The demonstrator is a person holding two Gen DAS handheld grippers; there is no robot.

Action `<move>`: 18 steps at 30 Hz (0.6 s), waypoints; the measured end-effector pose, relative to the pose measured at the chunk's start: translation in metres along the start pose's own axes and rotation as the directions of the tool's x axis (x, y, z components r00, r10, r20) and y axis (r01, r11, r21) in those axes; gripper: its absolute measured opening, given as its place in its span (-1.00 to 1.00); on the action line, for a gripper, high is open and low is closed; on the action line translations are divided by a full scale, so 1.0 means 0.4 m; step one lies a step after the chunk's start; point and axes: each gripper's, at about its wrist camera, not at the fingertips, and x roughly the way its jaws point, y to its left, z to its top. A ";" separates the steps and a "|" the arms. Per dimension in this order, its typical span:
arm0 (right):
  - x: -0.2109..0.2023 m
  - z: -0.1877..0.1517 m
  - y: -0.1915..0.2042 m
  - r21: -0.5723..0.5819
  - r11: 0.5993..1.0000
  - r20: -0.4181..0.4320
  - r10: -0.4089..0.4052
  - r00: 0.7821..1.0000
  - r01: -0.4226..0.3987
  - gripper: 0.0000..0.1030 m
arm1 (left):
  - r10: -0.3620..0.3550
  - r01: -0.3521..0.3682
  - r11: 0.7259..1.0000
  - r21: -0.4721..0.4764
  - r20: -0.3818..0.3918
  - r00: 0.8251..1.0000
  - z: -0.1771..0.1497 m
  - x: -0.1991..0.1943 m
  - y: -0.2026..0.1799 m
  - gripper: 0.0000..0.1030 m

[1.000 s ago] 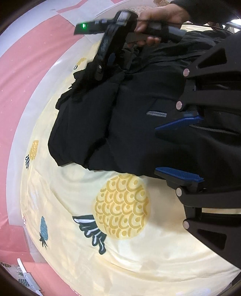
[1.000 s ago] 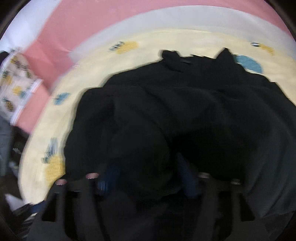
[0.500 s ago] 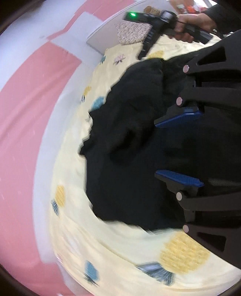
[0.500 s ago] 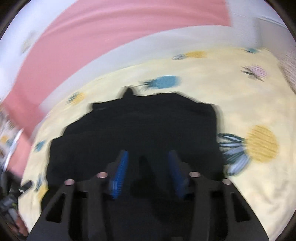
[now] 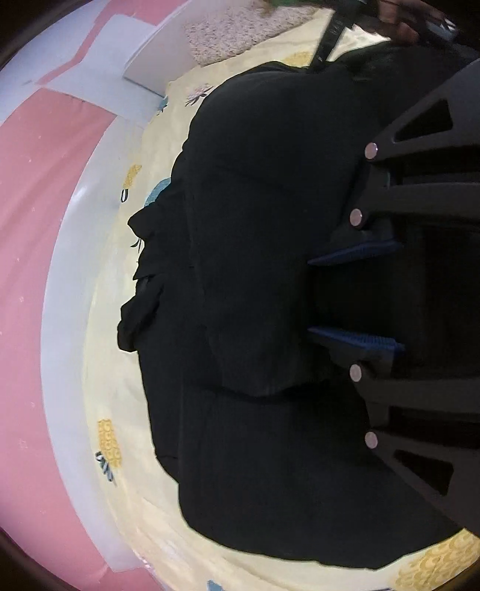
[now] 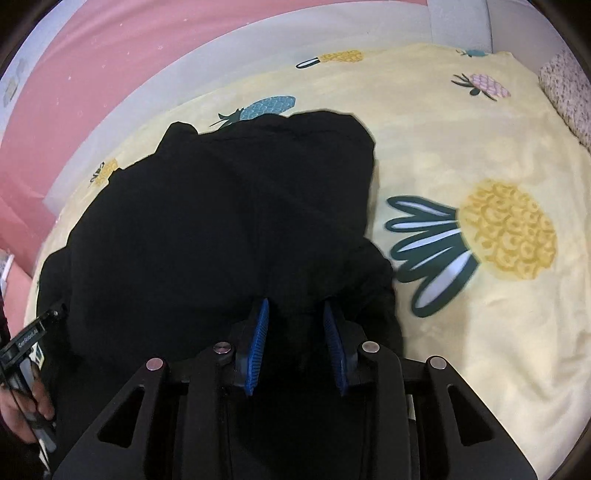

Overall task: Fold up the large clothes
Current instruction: 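Lay the held sleeve across the coat body and open the right gripper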

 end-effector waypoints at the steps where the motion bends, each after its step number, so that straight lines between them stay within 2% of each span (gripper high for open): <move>1: -0.014 0.000 -0.007 -0.008 1.000 0.015 -0.012 1.000 0.012 -0.38 | 0.005 -0.005 1.000 0.007 0.004 1.000 -0.003 -0.005 -0.002 -0.28; 5: -0.077 0.051 -0.018 0.001 1.000 0.093 -0.012 0.996 0.012 -0.38 | -0.003 0.003 1.000 -0.027 0.005 1.000 -0.002 -0.031 0.016 -0.28; 7: -0.077 0.085 -0.009 -0.027 1.000 0.110 -0.012 0.994 0.015 -0.38 | 0.003 -0.002 0.998 -0.058 0.010 1.000 0.003 -0.050 0.024 -0.30; 10: -0.045 0.131 0.005 -0.068 0.997 0.113 -0.014 0.994 0.022 -0.38 | 0.032 -0.030 0.998 -0.051 0.025 0.999 0.039 -0.053 0.018 -0.33; 13: 0.017 0.171 0.018 -0.067 0.997 0.078 -0.020 0.997 0.025 -0.38 | 0.064 -0.062 0.997 -0.035 0.049 0.997 0.086 -0.025 0.014 -0.33; 16: 0.104 0.170 0.005 -0.083 0.994 -0.001 -0.075 0.997 0.075 -0.43 | 0.084 -0.084 0.995 -0.046 -0.015 0.996 0.101 0.069 0.033 -0.32; 18: 0.107 0.167 -0.005 -0.072 0.995 -0.009 -0.066 0.998 0.065 -0.43 | 0.083 -0.084 0.995 -0.046 -0.018 0.996 0.102 0.095 0.041 -0.33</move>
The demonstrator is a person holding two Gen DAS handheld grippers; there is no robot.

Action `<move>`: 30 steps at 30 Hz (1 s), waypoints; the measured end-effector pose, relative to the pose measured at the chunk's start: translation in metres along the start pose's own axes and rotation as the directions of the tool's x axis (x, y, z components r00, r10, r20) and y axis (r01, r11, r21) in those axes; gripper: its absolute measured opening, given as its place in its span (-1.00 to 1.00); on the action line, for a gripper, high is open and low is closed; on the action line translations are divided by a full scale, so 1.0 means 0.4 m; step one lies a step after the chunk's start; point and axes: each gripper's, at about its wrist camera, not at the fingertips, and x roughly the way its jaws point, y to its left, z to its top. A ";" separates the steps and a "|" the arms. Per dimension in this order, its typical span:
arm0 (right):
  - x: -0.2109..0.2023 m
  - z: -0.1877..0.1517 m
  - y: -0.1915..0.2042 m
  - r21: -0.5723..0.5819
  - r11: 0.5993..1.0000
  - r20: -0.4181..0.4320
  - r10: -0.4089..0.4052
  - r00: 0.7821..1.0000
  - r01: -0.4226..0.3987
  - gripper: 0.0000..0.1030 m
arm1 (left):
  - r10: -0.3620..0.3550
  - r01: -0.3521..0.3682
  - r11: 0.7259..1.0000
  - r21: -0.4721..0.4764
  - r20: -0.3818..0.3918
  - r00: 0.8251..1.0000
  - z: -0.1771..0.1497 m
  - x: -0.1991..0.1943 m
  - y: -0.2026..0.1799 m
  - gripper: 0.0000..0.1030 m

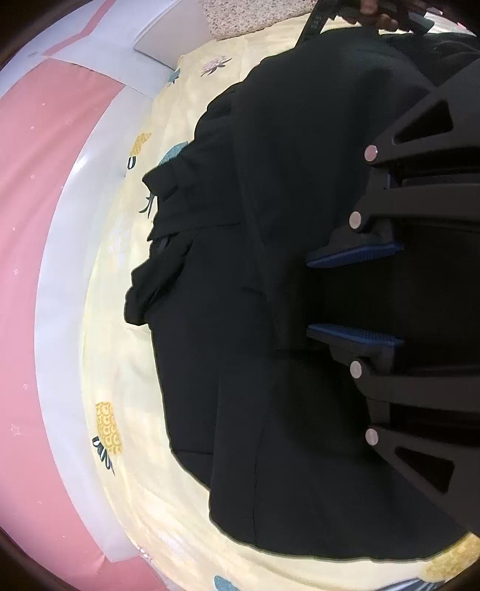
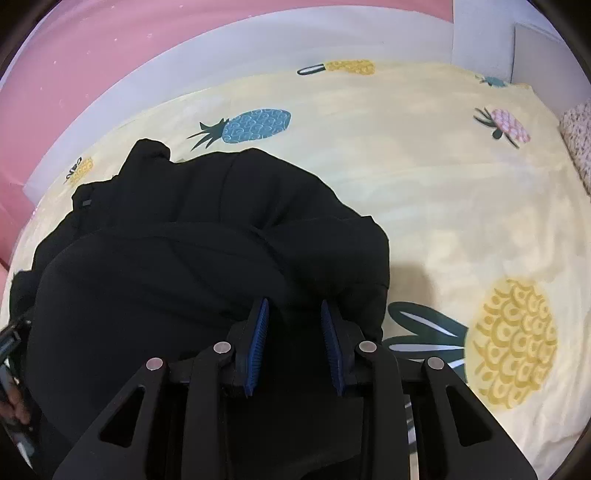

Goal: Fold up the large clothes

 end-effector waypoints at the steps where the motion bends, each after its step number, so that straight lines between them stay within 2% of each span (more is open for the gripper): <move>1: -0.017 -0.001 -0.001 0.009 1.000 0.010 -0.001 1.000 0.001 -0.43 | 0.010 -0.010 1.000 0.014 0.002 1.000 -0.001 0.000 -0.003 -0.33; 3: -0.073 -0.013 0.008 -0.005 1.000 0.044 -0.005 0.999 0.006 -0.43 | 0.016 -0.016 1.000 0.013 0.000 1.000 -0.004 -0.018 0.001 -0.33; 5: -0.139 -0.038 0.021 -0.023 0.999 0.083 0.025 0.996 -0.023 -0.43 | 0.013 -0.013 1.000 -0.012 0.001 1.000 -0.019 -0.061 0.018 -0.40; 7: -0.195 -0.079 0.038 -0.045 0.998 0.106 0.055 0.993 -0.051 -0.43 | -0.035 0.037 0.998 -0.041 0.033 0.999 -0.049 -0.126 0.031 -0.40; 9: -0.225 -0.123 0.053 -0.066 0.996 0.108 0.073 0.991 -0.066 -0.43 | -0.048 0.050 0.998 -0.024 0.060 0.997 -0.090 -0.179 0.029 -0.40; 11: -0.213 -0.153 0.063 -0.078 0.995 0.083 0.074 0.994 -0.067 -0.43 | -0.058 0.058 0.998 -0.001 0.047 0.997 -0.131 -0.190 0.023 -0.40; 14: -0.121 -0.171 0.061 -0.061 0.997 -0.014 0.056 0.998 -0.057 -0.43 | -0.036 0.036 0.999 -0.007 -0.006 0.999 -0.152 -0.142 0.025 -0.39; 16: -0.103 -0.172 0.065 -0.057 0.997 -0.026 0.049 0.998 -0.050 -0.43 | -0.022 0.022 1.000 -0.016 -0.012 1.000 -0.146 -0.123 0.026 -0.34; 20: -0.140 -0.164 0.083 -0.066 0.997 -0.023 0.026 0.999 -0.027 -0.40 | 0.011 -0.011 1.000 -0.007 -0.020 1.000 -0.134 -0.148 0.017 -0.34; 25: -0.270 -0.214 0.100 -0.070 0.997 0.028 0.035 0.999 -0.033 -0.39 | 0.002 -0.002 1.000 -0.026 -0.015 1.000 -0.171 -0.261 0.027 -0.35; 30: -0.412 -0.300 0.142 -0.084 0.995 0.079 0.066 0.995 -0.060 -0.38 | -0.021 0.021 0.999 -0.037 -0.009 1.000 -0.256 -0.398 0.020 -0.35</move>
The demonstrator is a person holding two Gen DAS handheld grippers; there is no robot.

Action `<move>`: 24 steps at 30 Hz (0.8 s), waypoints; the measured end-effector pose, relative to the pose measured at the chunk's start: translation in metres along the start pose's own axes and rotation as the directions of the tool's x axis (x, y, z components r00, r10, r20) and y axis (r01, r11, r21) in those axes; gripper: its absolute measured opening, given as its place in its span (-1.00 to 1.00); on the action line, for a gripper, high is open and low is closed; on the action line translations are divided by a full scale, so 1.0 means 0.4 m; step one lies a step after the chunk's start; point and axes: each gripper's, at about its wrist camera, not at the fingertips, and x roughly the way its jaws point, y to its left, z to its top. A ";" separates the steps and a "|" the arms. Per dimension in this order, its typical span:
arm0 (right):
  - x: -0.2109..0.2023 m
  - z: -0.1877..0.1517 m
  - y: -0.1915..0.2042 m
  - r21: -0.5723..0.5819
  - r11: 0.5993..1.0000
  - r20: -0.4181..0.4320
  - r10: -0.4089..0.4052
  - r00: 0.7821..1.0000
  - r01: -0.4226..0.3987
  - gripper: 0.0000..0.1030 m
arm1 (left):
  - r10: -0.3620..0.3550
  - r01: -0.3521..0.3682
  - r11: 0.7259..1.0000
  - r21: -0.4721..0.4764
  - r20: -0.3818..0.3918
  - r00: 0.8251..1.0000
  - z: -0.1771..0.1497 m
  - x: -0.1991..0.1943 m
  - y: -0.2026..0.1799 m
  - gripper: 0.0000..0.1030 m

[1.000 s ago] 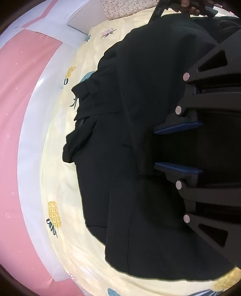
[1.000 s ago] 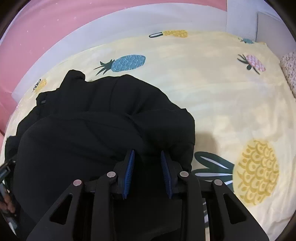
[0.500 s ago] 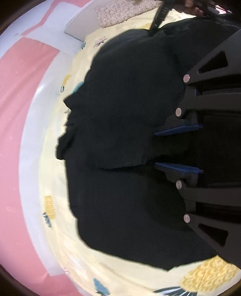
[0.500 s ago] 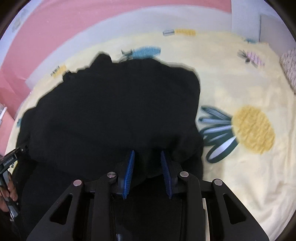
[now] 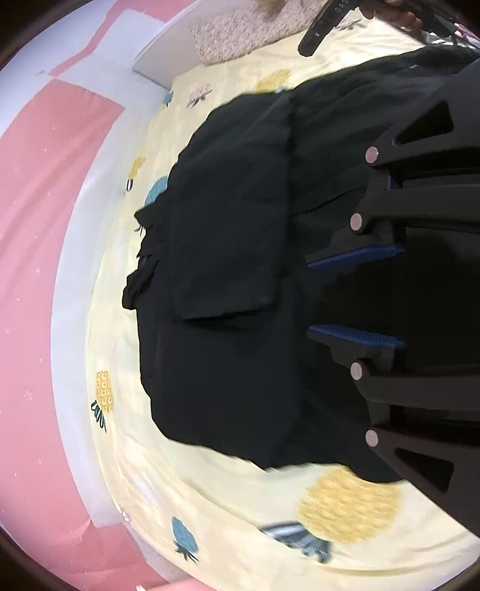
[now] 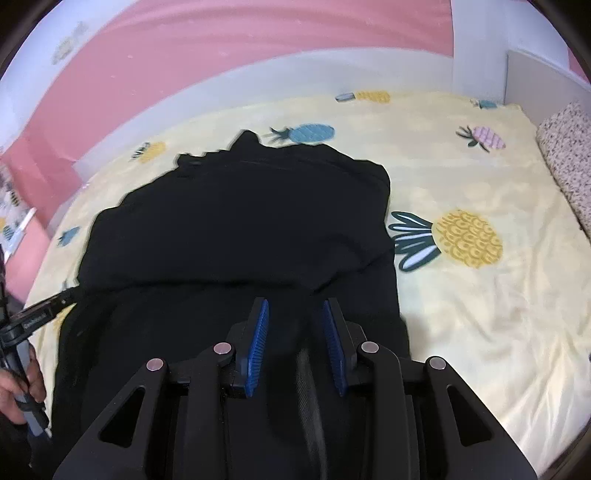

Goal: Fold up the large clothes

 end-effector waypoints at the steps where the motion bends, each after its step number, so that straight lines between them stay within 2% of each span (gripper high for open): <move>1: -0.040 -0.023 0.019 -0.010 1.000 0.014 0.006 1.000 -0.006 -0.35 | -0.002 0.002 1.000 -0.001 0.003 1.000 -0.017 -0.026 -0.003 -0.35; 5: -0.138 -0.089 0.067 -0.035 0.999 0.038 0.028 0.999 -0.026 -0.31 | -0.014 0.014 1.000 -0.004 0.018 1.000 -0.092 -0.138 -0.010 -0.34; 8: -0.208 -0.148 0.099 -0.053 0.998 0.046 0.036 0.998 -0.034 -0.30 | 0.004 -0.004 1.000 0.022 0.021 1.000 -0.145 -0.208 -0.023 -0.27; 15: -0.311 -0.238 0.134 -0.065 0.996 0.058 0.061 0.996 -0.057 -0.30 | -0.002 -0.001 0.999 0.052 0.050 0.999 -0.232 -0.348 -0.053 -0.19; 24: -0.377 -0.312 0.144 -0.065 0.996 0.063 0.059 0.996 -0.055 -0.30 | -0.036 0.029 0.994 0.102 0.062 0.997 -0.299 -0.422 -0.106 -0.17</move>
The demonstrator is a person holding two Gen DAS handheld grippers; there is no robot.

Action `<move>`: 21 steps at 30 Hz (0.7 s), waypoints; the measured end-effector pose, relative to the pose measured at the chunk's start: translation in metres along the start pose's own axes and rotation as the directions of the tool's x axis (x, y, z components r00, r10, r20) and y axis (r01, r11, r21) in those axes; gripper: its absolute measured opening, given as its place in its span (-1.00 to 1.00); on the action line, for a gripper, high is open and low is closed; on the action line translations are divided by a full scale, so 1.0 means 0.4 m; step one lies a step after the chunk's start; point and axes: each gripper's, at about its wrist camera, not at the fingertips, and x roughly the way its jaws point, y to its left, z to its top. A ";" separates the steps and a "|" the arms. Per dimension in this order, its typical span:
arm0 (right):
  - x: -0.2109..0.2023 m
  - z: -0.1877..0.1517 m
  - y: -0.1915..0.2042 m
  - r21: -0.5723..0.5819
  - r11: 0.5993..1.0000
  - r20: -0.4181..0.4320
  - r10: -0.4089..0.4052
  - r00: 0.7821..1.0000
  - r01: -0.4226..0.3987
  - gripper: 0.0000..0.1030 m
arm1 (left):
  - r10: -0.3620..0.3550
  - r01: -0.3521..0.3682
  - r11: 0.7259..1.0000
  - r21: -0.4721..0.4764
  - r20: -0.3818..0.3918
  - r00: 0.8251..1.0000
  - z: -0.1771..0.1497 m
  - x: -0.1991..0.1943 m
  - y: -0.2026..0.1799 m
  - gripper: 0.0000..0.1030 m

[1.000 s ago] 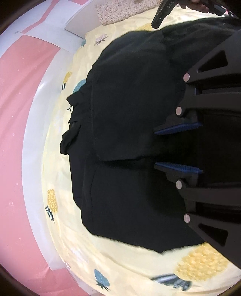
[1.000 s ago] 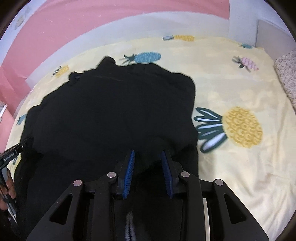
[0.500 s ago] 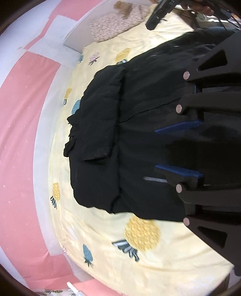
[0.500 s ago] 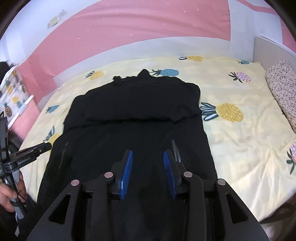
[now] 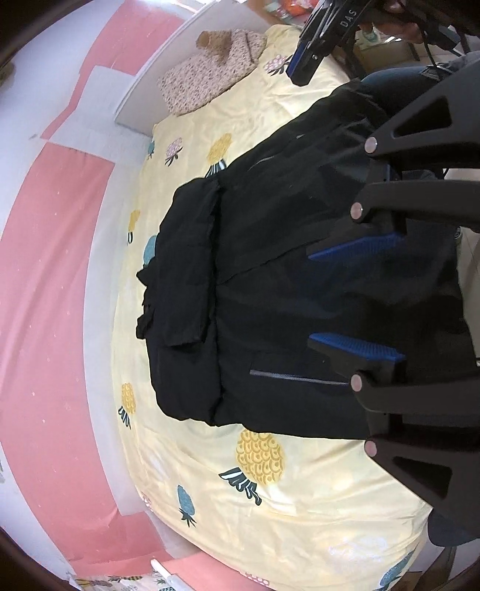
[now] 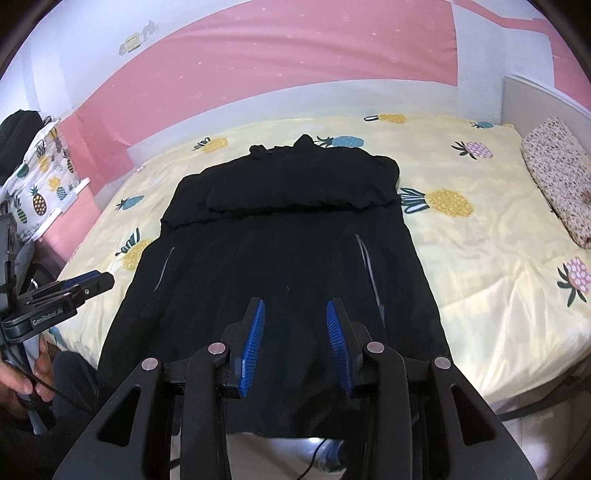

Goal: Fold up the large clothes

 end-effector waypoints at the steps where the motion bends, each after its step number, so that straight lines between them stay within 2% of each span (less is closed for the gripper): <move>1: -0.005 -0.006 -0.002 0.003 1.000 0.000 -0.001 1.000 0.001 -0.30 | 0.001 -0.001 1.000 0.004 0.003 1.000 -0.005 -0.006 -0.005 -0.17; 4: -0.014 -0.024 -0.006 0.015 1.000 -0.001 -0.003 1.000 0.003 -0.26 | 0.001 -0.001 1.000 0.012 0.005 1.000 -0.018 -0.020 -0.008 -0.16; 7: -0.021 -0.038 -0.012 0.029 1.000 -0.004 0.003 1.000 -0.003 -0.09 | 0.011 -0.011 1.000 0.019 0.003 1.000 -0.031 -0.027 -0.008 -0.16; 16: -0.016 -0.056 -0.025 0.041 0.999 -0.017 0.013 1.000 -0.012 -0.03 | 0.039 -0.039 0.999 0.018 -0.012 0.999 -0.058 -0.030 -0.008 -0.15; 19: -0.010 -0.059 -0.034 0.047 0.999 -0.022 0.016 1.000 -0.015 0.10 | 0.046 -0.046 0.999 0.019 -0.013 0.999 -0.063 -0.028 -0.008 -0.06; 21: -0.005 -0.063 -0.045 0.055 0.998 -0.028 0.013 1.000 -0.012 0.13 | 0.048 -0.048 0.999 0.020 -0.014 0.999 -0.067 -0.026 -0.006 -0.04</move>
